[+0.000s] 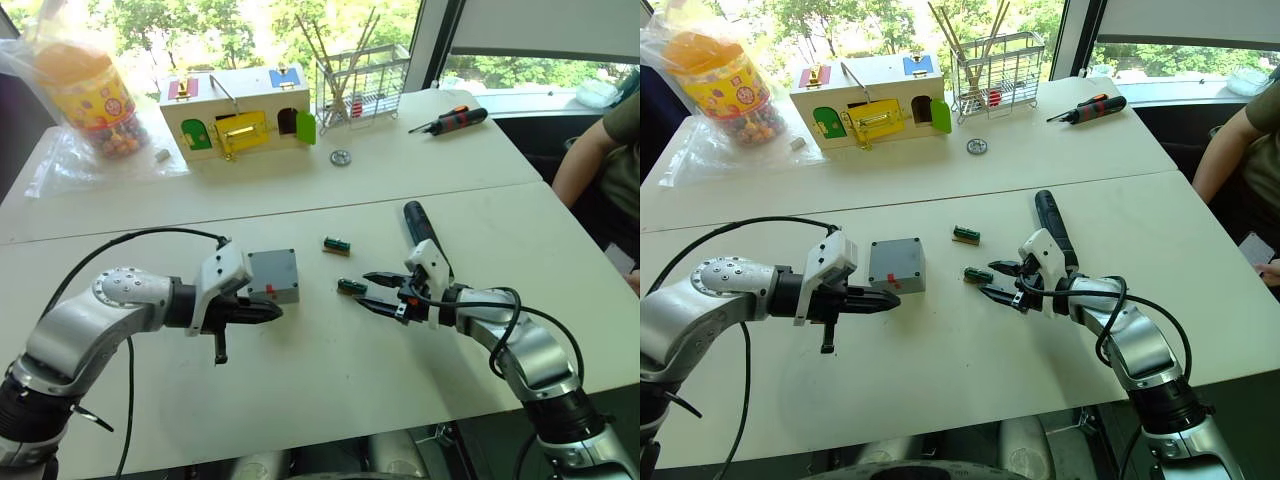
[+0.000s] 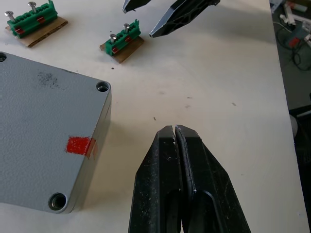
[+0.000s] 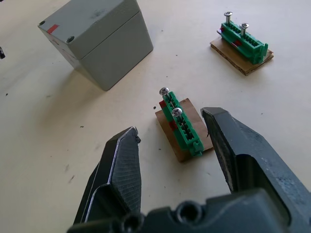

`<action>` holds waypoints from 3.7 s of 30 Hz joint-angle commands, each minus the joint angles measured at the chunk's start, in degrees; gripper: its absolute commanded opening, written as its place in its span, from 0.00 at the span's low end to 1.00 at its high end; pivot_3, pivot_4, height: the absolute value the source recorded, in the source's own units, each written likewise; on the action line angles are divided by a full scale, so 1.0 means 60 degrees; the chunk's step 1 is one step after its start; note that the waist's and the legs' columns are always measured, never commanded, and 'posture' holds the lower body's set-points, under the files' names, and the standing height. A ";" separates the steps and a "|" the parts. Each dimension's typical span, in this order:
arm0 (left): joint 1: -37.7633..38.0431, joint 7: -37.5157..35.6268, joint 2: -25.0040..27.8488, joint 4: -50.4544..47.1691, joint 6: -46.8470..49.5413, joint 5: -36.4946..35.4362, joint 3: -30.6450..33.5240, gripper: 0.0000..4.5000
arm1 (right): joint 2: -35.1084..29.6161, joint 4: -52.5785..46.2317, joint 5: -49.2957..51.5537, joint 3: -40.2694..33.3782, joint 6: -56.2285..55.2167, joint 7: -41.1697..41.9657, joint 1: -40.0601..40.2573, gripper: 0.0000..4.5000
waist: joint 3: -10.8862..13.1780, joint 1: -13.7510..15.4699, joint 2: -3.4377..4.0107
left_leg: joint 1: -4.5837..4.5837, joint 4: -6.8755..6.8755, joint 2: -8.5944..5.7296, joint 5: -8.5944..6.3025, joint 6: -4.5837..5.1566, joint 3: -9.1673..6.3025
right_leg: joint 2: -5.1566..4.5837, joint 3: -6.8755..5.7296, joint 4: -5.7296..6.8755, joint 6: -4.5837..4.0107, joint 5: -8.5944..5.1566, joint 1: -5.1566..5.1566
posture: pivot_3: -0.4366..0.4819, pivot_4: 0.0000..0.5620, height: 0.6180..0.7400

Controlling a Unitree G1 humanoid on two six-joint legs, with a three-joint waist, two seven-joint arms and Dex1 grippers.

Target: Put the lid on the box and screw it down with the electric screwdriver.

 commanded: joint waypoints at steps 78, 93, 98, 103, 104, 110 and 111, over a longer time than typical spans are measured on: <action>0.0431 0.0650 0.0389 0.1550 0.0088 -0.0471 0.2265 0.00 | 0.3147 0.2638 -0.0461 0.1149 -0.0546 -0.0346 -0.3843 0.01 | 0.0012 -0.0091 0.0015 | 0.0001 -0.0007 -0.0001 0.0005 -0.0010 0.0000 | 0.0013 -0.0006 0.0021 0.0000 0.0001 -0.0041 | 0.48 0.27 1.00; 0.0234 0.0710 0.0244 0.1820 -0.0134 -0.0119 0.1915 0.00 | 0.3401 0.3196 -0.0827 0.1218 -0.0851 -0.0304 -0.3794 0.01 | 0.0012 -0.0081 0.0015 | 0.0001 -0.0004 -0.0003 0.0007 -0.0011 0.0000 | 0.0013 -0.0007 0.0022 0.0000 0.0001 -0.0046 | 0.48 0.27 1.00; 0.0208 0.0685 0.0210 0.1849 -0.0172 -0.0043 0.1862 0.00 | 0.3453 0.3344 -0.0867 0.1192 -0.0950 -0.0307 -0.3809 0.01 | 0.0012 -0.0084 0.0015 | 0.0001 -0.0004 -0.0002 0.0007 -0.0012 0.0000 | 0.0014 -0.0007 0.0022 0.0000 0.0001 -0.0045 | 0.48 0.27 1.00; 0.0257 0.0713 0.0149 0.1790 -0.0197 0.0017 0.1774 0.00 | 0.3497 0.3368 -0.0836 0.1143 -0.0981 -0.0333 -0.3809 0.01 | 0.0012 -0.0085 0.0015 | 0.0001 -0.0005 -0.0002 0.0007 -0.0012 0.0000 | 0.0014 -0.0007 0.0022 0.0000 0.0001 -0.0044 | 0.48 0.27 1.00; 0.0254 0.0704 0.0150 0.1804 -0.0206 0.0023 0.1769 0.00 | 0.3502 0.3348 -0.0813 0.1123 -0.0962 -0.0337 -0.3811 0.01 | 0.0012 -0.0085 0.0015 | 0.0001 -0.0005 -0.0002 0.0007 -0.0012 0.0000 | 0.0014 -0.0007 0.0022 0.0000 0.0001 -0.0044 | 0.48 0.27 1.00; 0.0222 0.0723 0.0077 0.1849 -0.0251 0.0087 0.1682 0.00 | 0.3404 0.3033 -0.0698 0.1032 -0.0799 -0.0297 -0.3758 0.01 | 0.0012 -0.0083 0.0015 | 0.0001 -0.0005 -0.0002 0.0007 -0.0012 0.0000 | 0.0014 -0.0007 0.0022 0.0000 0.0001 -0.0045 | 0.48 0.27 1.00; 0.0217 0.0723 0.0059 0.1849 -0.0259 0.0100 0.1663 0.00 | 0.3399 0.3005 -0.0691 0.1031 -0.0777 -0.0291 -0.3740 0.01 | 0.0012 -0.0084 0.0015 | 0.0001 -0.0004 -0.0002 0.0007 -0.0012 0.0000 | 0.0014 -0.0007 0.0022 0.0000 0.0001 -0.0045 | 0.48 0.27 1.00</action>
